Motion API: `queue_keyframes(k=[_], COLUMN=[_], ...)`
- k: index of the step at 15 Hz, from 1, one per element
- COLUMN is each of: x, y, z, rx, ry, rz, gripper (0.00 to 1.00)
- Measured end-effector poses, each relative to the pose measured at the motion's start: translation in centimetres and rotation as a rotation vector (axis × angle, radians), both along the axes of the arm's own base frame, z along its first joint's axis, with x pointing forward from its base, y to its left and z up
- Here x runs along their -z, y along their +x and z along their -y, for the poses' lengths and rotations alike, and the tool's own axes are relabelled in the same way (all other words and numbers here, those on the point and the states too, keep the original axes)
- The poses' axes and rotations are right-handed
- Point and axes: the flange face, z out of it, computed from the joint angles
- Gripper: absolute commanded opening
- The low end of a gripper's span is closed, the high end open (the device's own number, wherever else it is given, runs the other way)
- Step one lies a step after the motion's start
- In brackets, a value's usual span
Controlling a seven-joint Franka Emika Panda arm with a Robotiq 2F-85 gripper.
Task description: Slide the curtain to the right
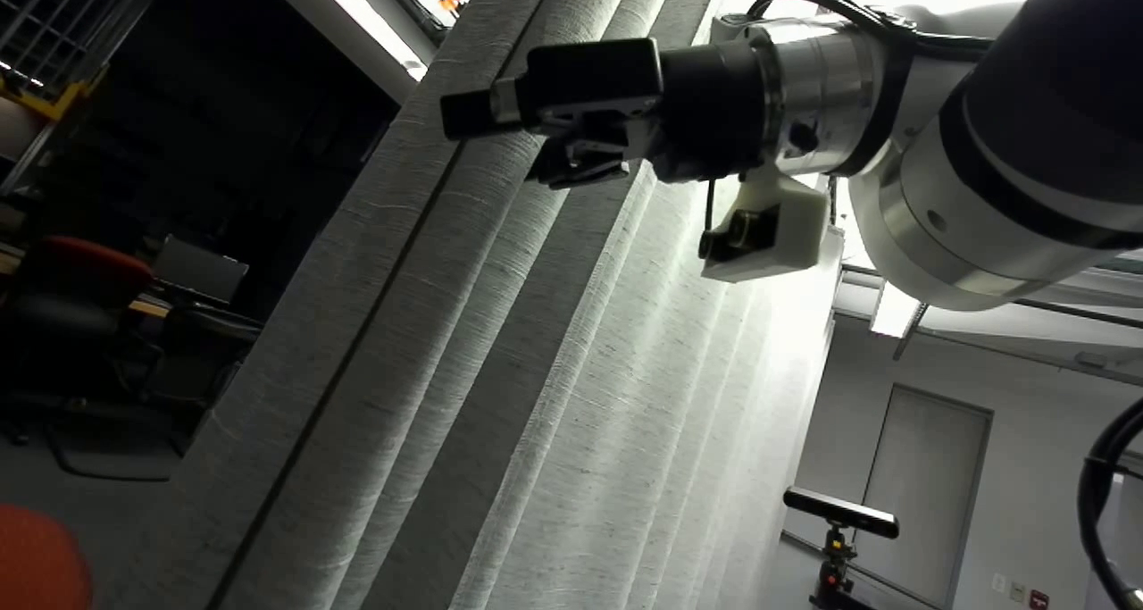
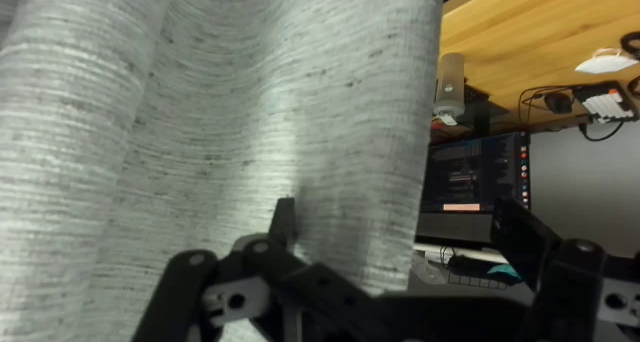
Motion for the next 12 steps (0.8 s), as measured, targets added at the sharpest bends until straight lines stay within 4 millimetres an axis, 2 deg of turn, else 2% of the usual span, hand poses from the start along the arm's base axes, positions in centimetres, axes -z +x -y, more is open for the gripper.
queue_keyframes(k=[8,12], x=[-2.3,-3.7], y=[0.7,1.1], z=[0.4,-0.5], rx=[0.092,0.111], ry=[0.201,0.282], rz=[0.226,0.307], gripper=[1.00,1.00])
